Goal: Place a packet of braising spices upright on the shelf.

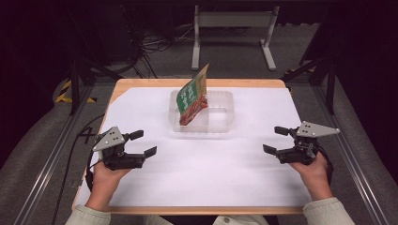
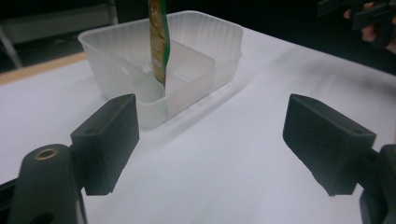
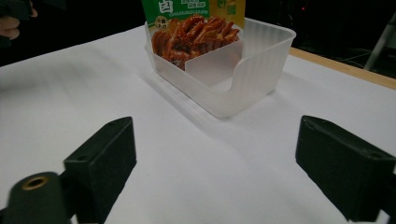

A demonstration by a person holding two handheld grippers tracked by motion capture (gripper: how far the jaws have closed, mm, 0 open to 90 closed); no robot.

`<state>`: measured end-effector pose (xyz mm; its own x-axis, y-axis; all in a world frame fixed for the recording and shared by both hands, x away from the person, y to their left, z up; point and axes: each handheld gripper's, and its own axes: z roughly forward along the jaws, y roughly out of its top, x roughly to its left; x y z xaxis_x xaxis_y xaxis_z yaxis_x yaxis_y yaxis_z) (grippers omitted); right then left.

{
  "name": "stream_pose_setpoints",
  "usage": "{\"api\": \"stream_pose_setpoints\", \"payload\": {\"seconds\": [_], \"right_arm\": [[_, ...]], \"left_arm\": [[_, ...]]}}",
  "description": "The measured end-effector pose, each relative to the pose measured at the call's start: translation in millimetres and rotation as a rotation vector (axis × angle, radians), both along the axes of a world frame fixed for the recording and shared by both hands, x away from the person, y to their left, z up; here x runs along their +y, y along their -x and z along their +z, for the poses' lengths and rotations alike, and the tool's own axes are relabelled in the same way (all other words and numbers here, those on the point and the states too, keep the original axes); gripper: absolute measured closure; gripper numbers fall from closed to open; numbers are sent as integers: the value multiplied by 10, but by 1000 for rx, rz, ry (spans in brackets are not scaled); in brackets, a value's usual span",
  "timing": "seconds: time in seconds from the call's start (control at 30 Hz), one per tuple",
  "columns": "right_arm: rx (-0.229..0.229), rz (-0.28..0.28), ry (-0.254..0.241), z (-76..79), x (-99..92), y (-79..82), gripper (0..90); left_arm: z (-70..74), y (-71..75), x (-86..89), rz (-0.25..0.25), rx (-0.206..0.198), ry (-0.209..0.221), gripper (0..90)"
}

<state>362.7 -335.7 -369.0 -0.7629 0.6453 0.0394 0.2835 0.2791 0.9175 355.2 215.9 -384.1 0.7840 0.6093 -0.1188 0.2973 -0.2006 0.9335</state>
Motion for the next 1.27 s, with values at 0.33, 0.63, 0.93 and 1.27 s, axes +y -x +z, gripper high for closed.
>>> {"api": "stream_pose_setpoints", "payload": {"seconds": [0.33, 0.63, 0.93, 1.27], "right_arm": [[39, -10, -25, -198, -101, -50, 18], [83, -43, 32, -474, -77, -104, 1], [140, -64, 73, -653, -32, -137, 1], [138, -84, 77, -654, -42, -135, 3]], "left_arm": [[-312, -49, 155, 45, 51, 41, 117], [-517, -104, 248, 118, 43, 34, 20], [-710, -263, 258, 97, 173, -35, 4], [-692, -258, 255, 97, 166, -33, 5]]}}
